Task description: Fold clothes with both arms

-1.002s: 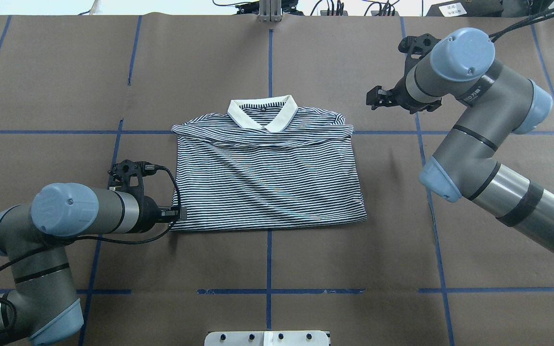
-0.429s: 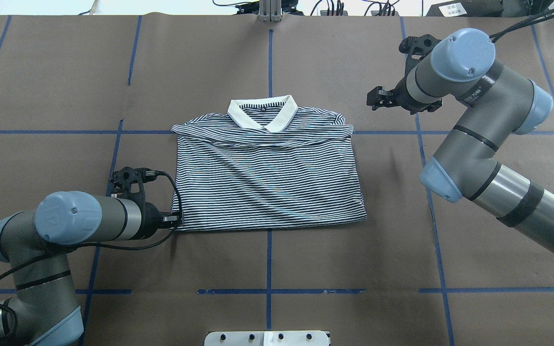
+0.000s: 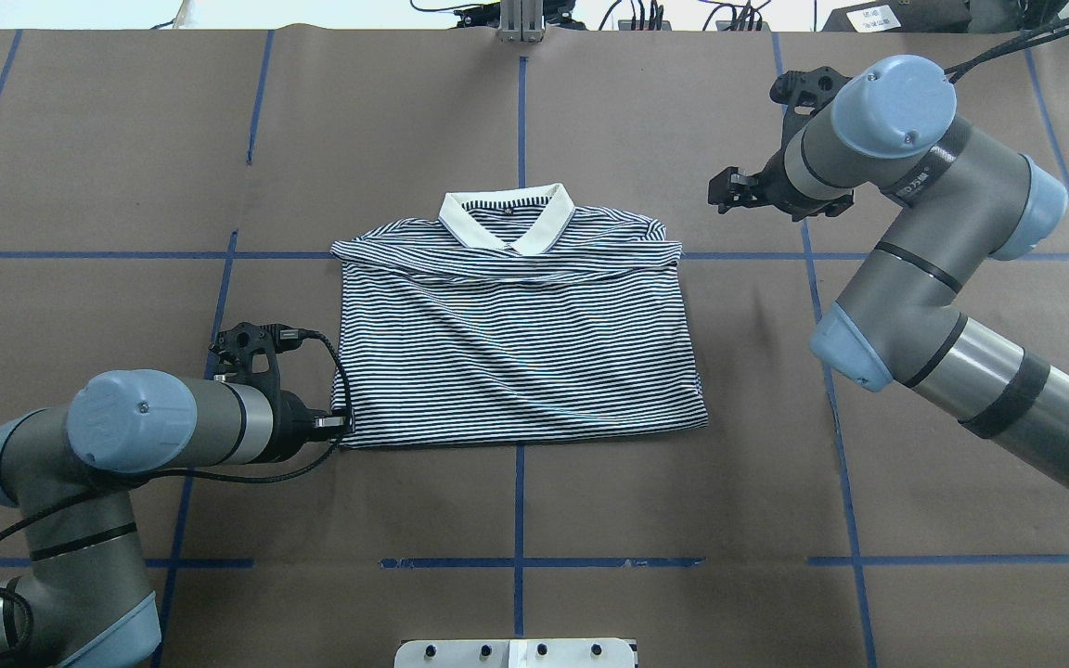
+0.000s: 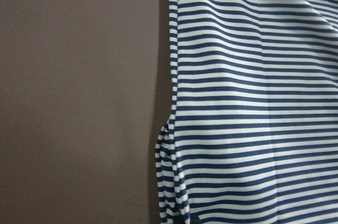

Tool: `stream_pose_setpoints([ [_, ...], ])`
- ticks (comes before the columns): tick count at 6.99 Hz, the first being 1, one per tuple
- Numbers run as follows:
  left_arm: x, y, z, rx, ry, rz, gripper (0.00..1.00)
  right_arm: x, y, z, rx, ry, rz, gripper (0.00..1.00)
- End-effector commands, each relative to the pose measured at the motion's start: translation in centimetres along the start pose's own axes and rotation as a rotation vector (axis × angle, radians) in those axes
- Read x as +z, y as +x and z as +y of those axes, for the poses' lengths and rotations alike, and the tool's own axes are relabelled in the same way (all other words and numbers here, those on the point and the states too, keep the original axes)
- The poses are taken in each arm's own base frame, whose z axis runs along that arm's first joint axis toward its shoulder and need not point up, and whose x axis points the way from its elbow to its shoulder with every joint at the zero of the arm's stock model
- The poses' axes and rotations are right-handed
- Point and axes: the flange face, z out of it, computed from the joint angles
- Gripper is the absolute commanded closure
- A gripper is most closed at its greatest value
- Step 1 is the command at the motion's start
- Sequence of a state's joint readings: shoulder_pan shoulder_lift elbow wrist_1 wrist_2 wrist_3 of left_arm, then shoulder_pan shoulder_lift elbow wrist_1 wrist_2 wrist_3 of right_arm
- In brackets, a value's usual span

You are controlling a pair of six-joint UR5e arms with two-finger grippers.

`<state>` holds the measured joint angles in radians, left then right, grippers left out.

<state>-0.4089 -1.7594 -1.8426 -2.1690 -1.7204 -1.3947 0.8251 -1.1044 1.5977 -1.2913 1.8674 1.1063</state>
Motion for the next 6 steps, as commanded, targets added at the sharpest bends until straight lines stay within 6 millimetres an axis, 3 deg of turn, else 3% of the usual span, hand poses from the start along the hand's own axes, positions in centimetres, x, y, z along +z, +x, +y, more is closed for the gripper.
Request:
stream_pose_setpoints([
  [1,-1.8,-3.6,0.3,0.098,-0.001,-0.036,1.00,0.1,0.1,0.1,0.004,0.001,0.004,0.00],
  [2,-2.0,-4.9,-2.0,0.129,0.036,-0.061,1.00,0.1,0.1,0.1,0.007,0.002,0.005,0.00],
  [3,-2.0,-7.5,-6.1,0.176,0.087,-0.114,1.00,0.1,0.1,0.1,0.006,0.002,0.005,0.00],
  [4,-1.8,-9.9,-11.6,0.218,0.147,-0.171,1.00,0.2,0.1,0.0,0.009,0.002,0.005,0.00],
  [6,0.1,-9.9,-27.2,0.229,0.264,-0.278,1.00,0.2,0.1,0.0,0.014,0.003,0.007,0.00],
])
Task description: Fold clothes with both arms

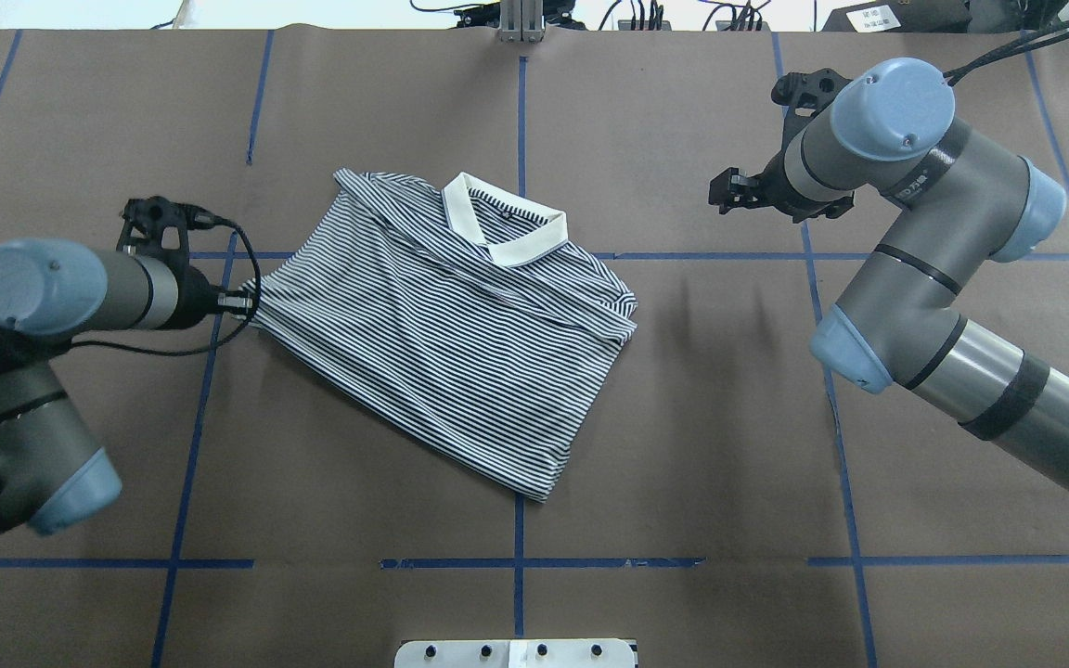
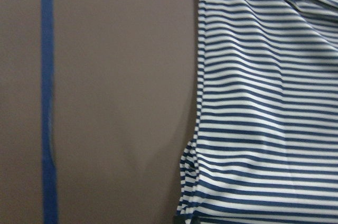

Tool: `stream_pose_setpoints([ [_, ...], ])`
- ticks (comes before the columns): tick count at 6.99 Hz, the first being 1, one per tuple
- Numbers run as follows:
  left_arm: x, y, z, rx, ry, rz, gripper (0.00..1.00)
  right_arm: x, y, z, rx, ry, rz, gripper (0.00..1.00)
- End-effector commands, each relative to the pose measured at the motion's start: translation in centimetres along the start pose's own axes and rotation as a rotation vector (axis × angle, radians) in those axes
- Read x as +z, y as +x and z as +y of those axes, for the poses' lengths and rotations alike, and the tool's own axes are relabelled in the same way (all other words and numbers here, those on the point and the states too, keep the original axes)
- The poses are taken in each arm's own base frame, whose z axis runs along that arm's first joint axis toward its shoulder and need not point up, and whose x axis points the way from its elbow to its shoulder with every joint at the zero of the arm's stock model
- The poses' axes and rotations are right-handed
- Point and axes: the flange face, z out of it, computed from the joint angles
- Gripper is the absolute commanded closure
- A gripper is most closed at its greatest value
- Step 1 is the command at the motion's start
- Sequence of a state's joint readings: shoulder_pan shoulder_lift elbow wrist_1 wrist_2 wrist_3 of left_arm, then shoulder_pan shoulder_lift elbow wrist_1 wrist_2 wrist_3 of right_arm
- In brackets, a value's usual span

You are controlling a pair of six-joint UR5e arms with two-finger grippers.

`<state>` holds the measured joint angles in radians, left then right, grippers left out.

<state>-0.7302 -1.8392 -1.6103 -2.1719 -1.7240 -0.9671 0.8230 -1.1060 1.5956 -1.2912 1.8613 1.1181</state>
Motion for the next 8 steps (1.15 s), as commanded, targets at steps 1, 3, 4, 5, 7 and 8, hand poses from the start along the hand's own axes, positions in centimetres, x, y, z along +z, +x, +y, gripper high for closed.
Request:
stream_pose_setpoints([
  [1,5.5,-2.2,-16.1,0.006,0.082,-0.122,1.00,0.0,-0.1,0.0,0.001,0.000,-0.001,0.00],
  [3,9.8,-2.0,-22.4,0.019,0.162,-0.177,1.00,-0.1,-0.2,0.0,0.002,0.001,-0.002,0.00],
  [4,9.9,-2.3,-22.1,0.023,0.169,-0.166,1.00,-0.2,-0.4,-0.1,0.002,0.003,-0.006,0.00],
  [5,10.1,-3.3,-21.4,0.093,0.157,-0.174,0.01,-0.1,-0.9,0.1,0.014,0.002,-0.007,0.00],
  [7,7.4,-6.1,-24.0,0.185,0.104,-0.081,0.00,-1.0,-6.8,0.2,0.152,0.000,-0.061,0.04],
  [8,6.5,-7.5,-23.3,0.250,0.101,-0.053,0.00,-1.0,-11.4,0.3,0.251,0.007,-0.081,0.16],
])
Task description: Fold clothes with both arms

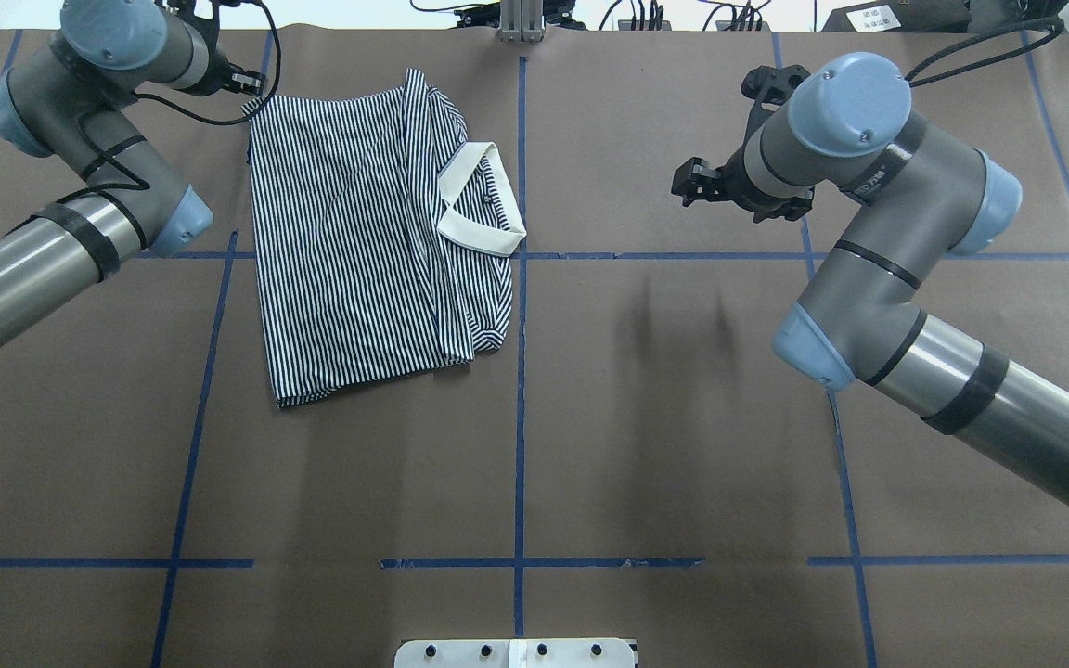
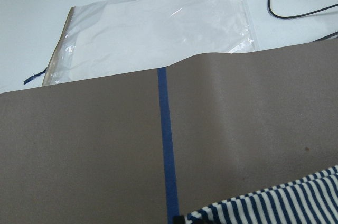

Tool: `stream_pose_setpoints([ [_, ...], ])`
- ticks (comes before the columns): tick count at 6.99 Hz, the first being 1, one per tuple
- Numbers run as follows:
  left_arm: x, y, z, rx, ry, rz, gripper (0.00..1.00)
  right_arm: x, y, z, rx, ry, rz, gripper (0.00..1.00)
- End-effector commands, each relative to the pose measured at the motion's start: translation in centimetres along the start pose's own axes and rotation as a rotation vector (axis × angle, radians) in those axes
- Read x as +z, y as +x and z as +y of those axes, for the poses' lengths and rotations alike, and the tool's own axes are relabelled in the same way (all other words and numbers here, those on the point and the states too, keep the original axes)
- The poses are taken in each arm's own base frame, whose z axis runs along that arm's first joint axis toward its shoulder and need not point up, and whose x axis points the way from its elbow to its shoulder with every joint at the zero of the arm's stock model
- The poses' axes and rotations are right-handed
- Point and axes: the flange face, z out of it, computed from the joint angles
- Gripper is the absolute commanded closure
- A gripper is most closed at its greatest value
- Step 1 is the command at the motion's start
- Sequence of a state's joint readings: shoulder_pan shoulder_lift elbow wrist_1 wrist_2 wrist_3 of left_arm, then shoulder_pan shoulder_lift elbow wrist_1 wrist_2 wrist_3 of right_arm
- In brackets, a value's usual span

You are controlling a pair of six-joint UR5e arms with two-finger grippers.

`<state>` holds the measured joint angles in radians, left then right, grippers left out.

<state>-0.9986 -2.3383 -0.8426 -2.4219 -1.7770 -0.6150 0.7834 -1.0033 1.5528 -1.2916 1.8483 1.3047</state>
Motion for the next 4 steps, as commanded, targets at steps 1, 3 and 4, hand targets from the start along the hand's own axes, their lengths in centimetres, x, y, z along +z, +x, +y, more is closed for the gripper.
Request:
stream_pose_setpoints([
  [1,-2.1,-1.9,0.3,0.063,0.007,0.065,0.00,0.4,-10.2,1.7,0.193,0.047,-0.038,0.27],
  [3,-2.4,-1.6,0.3,0.063,0.013,0.072,0.00,3.1,-16.8,4.4,0.315,0.093,-0.104,0.37],
  [4,-2.6,-1.6,0.1,0.062,0.017,0.073,0.00,4.5,-18.0,5.1,0.338,0.109,-0.115,0.40],
])
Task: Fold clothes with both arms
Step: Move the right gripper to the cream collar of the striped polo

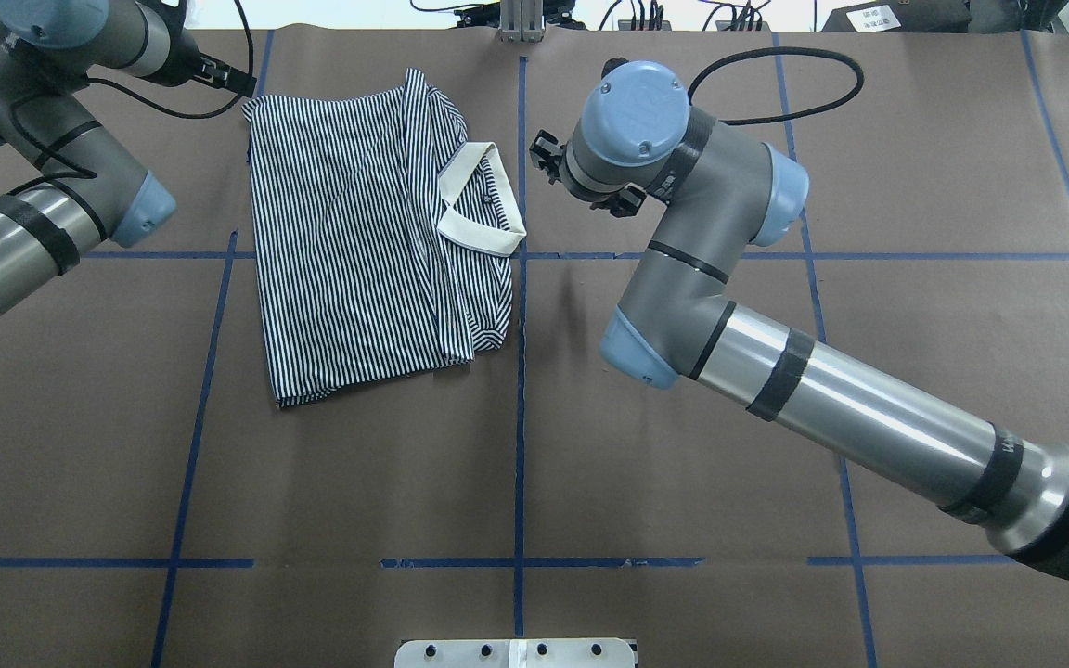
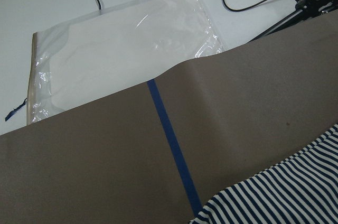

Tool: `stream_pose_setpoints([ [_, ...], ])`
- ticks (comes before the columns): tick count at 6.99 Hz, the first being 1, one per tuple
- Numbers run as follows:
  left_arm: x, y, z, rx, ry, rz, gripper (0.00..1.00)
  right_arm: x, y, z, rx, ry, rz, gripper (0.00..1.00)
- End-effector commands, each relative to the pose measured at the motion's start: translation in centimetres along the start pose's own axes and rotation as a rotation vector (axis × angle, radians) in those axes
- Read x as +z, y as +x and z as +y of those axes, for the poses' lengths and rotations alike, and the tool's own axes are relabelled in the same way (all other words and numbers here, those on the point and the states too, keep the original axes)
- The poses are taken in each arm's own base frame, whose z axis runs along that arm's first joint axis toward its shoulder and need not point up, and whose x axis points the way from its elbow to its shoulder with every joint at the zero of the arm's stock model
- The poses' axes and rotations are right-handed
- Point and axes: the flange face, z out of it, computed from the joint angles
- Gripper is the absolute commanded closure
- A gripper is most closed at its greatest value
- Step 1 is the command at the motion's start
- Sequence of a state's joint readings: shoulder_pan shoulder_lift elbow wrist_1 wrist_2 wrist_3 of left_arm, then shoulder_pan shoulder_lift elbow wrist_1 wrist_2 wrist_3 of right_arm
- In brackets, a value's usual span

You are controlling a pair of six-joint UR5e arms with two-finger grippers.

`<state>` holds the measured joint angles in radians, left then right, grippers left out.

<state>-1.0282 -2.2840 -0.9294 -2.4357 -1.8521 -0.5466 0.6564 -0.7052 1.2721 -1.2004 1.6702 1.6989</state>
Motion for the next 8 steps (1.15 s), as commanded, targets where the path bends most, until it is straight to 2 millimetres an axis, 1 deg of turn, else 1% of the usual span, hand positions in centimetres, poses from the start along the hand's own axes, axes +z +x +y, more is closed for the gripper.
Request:
stream_pose_setpoints([
  [1,-0.3,0.1,-0.2,0.000,0.005,0.005,0.00,3.0,-3.3,3.5,0.053,0.042,-0.012,0.41],
  [2,-0.3,0.1,-0.2,0.000,0.005,0.005,0.00,3.8,-3.8,4.5,0.047,0.043,0.005,0.44],
  [3,-0.3,0.3,-0.2,0.002,0.005,0.007,0.00,4.2,-3.6,5.9,0.037,0.046,0.008,0.45],
  [4,-0.5,0.3,-0.4,0.002,0.011,0.009,0.00,4.8,-3.2,6.7,0.028,0.048,0.017,0.45],
  [5,-0.5,0.4,-0.3,0.003,0.010,0.010,0.00,5.1,-3.1,6.8,0.027,0.049,0.025,0.45],
  [7,-0.9,0.6,-0.6,0.005,0.021,0.013,0.00,5.2,-2.9,7.3,0.018,0.044,0.034,0.39],
  [8,-0.9,0.5,-0.5,0.005,0.019,0.013,0.00,5.5,-2.6,7.9,0.015,0.038,0.038,0.39],
])
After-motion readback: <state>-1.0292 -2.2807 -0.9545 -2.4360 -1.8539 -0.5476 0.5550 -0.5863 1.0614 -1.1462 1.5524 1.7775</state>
